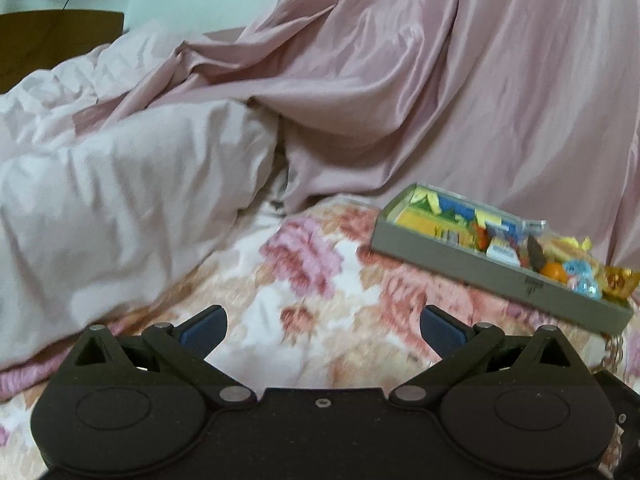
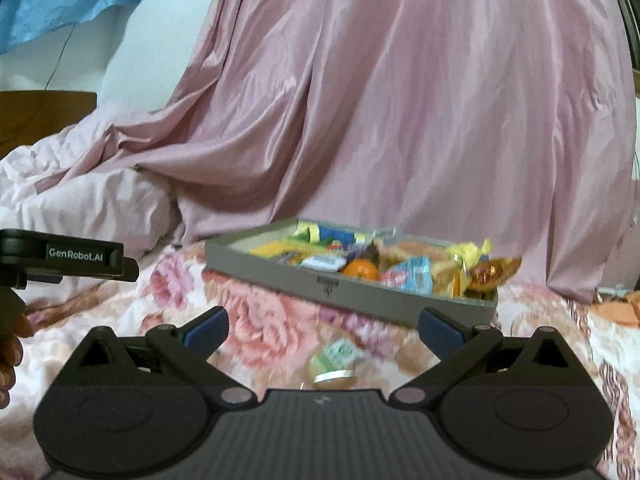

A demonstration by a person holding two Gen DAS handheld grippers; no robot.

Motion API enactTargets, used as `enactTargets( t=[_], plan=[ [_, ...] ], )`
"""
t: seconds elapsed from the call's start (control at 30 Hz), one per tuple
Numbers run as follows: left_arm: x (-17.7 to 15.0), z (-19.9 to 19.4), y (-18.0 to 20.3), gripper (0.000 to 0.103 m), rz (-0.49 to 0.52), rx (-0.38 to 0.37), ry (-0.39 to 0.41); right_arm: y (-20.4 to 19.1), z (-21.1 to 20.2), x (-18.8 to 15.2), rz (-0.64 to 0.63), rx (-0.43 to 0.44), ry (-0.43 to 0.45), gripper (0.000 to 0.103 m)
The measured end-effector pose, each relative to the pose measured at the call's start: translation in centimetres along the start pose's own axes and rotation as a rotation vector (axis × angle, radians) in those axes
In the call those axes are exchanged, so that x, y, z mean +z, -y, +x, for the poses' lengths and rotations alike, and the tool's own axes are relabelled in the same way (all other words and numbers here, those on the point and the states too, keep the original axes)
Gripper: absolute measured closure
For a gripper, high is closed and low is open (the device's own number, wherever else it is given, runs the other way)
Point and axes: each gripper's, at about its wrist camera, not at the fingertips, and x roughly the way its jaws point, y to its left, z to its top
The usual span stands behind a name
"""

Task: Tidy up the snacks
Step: 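Withdraw both open tools and move toward the round cake and cracker packet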

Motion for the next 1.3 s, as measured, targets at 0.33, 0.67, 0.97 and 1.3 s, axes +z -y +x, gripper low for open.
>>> enactTargets(
  t=[0.33, 0.67, 0.97, 1.3],
  plan=[
    [-3.9, -1.2, -2.1, 0.001, 0.024, -0.001, -0.078, -0.9, -1.3, -2.3, 0.053, -0.014, -0.161, 0.000],
    [-5.2, -0.6, -2.2, 0.001, 0.063, 0.000, -0.129, -1.3, -0.1, -3.2, 0.057, -0.010, -0.227, 0.000],
    [-5.3, 0.0, -1.8, 0.001, 0.086, 0.006, -0.145, -1.3, 1.2, -3.3, 0.085, 0.015, -0.268, 0.000],
    [-5.3, 1.2, -0.8, 0.001, 0.130, 0.004, -0.172, -0.8, 2.1, -3.0, 0.122, 0.024, -0.308, 0.000]
  ],
)
